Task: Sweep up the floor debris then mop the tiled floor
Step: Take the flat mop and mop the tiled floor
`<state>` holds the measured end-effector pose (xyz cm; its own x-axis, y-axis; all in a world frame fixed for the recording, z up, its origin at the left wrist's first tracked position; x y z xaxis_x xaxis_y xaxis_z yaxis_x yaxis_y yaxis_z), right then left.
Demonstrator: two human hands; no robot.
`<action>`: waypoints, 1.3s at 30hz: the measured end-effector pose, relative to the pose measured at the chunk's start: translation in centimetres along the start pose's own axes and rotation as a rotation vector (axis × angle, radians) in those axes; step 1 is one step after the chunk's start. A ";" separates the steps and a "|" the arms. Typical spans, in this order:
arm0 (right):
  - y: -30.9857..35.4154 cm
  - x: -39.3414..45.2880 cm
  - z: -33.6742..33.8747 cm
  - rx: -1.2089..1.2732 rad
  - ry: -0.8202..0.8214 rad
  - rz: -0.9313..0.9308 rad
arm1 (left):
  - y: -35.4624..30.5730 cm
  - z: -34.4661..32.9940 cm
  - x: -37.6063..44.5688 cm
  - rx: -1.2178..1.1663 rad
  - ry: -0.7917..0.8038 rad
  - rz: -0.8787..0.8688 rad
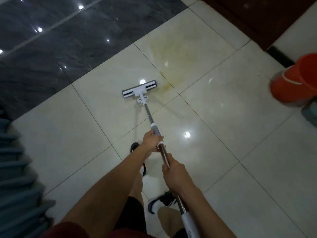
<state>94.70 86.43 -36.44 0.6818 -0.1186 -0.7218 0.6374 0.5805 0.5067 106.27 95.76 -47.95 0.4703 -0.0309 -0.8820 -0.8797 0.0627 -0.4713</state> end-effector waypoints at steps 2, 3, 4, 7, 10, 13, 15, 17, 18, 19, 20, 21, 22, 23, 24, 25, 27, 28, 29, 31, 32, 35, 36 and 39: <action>-0.1 -1.6 -0.8 0.014 -0.024 -0.004 | 0.8 0.5 -1.2 0.044 0.005 -0.002; -0.2 -2.3 -1.3 0.021 -0.038 -0.010 | 1.1 0.8 -1.7 0.068 0.006 -0.002; -0.1 -3.0 -1.9 0.030 -0.052 -0.015 | 1.5 1.2 -2.2 0.088 0.005 -0.007; 0.4 -5.0 -4.3 0.079 -0.077 -0.025 | 2.4 2.9 -3.8 0.143 0.009 -0.013; 0.7 -7.0 -7.1 0.133 -0.099 -0.072 | 3.7 4.9 -5.1 0.198 0.057 -0.012; 1.8 -9.2 -10.2 0.175 -0.120 -0.117 | 5.3 7.3 -6.2 0.258 0.087 0.004; 2.9 -10.4 -12.2 0.207 -0.137 -0.142 | 5.9 8.9 -6.6 0.309 0.098 -0.005; 4.0 -11.1 -13.8 0.223 -0.171 -0.149 | 5.9 10.5 -7.2 0.357 0.095 -0.024; 4.6 -11.5 -14.5 0.230 -0.187 -0.149 | 5.8 11.3 -7.5 0.373 0.089 -0.035; 5.0 -11.9 -15.1 0.239 -0.197 -0.147 | 5.9 11.9 -7.9 0.390 0.086 -0.042; 5.3 -12.4 -15.8 0.251 -0.203 -0.147 | 6.1 12.4 -8.3 0.406 0.090 -0.049; 5.5 -13.0 -16.4 0.264 -0.208 -0.149 | 6.4 12.8 -8.9 0.420 0.096 -0.056; 5.6 -13.8 -17.0 0.271 -0.212 -0.150 | 6.9 13.2 -9.4 0.430 0.103 -0.062; 5.6 -14.5 -17.5 0.274 -0.217 -0.148 | 7.5 13.5 -10.0 0.438 0.109 -0.066; 5.3 -15.3 -18.1 0.276 -0.221 -0.147 | 8.2 13.8 -10.7 0.444 0.115 -0.068; 4.9 -16.1 -18.7 0.279 -0.227 -0.149 | 8.9 14.1 -11.5 0.451 0.117 -0.068; 4.0 -17.9 -20.0 0.297 -0.236 -0.156 | 10.6 14.5 -12.9 0.465 0.112 -0.078; 3.4 -19.0 -20.7 0.312 -0.237 -0.159 | 11.6 14.7 -13.7 0.469 0.110 -0.083; 2.8 -20.0 -21.5 0.324 -0.236 -0.161 | 12.8 14.9 -14.5 0.470 0.109 -0.084; 1.5 -22.4 -23.1 0.343 -0.241 -0.160 | 15.2 15.3 -16.0 0.478 0.111 -0.082; 0.8 -23.6 -23.9 0.353 -0.245 -0.157 | 16.5 15.5 -16.8 0.486 0.110 -0.080; -1.1 -26.5 -26.1 0.331 -0.247 -0.147 | 19.9 16.0 -18.9 0.531 0.099 -0.074; -1.7 -27.1 -26.7 0.326 -0.245 -0.148 | 20.9 16.2 -19.5 0.556 0.093 -0.077; -3.2 -28.5 -28.5 0.358 -0.233 -0.166 | 23.3 16.6 -20.3 0.590 0.078 -0.094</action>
<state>63.00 110.94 -30.87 0.5961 -0.3887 -0.7025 0.8010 0.2285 0.5533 77.33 114.44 -40.98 0.5183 -0.1351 -0.8444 -0.6365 0.5985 -0.4865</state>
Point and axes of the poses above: each hand's wrist, its own x-axis towards the middle knuckle, its own z-axis out of the back of the hand, y = z × x, the point moved 6 cm from there along x, towards the middle knuckle, and after that the axes turned 4 degrees about -x, right-handed, at the moved point
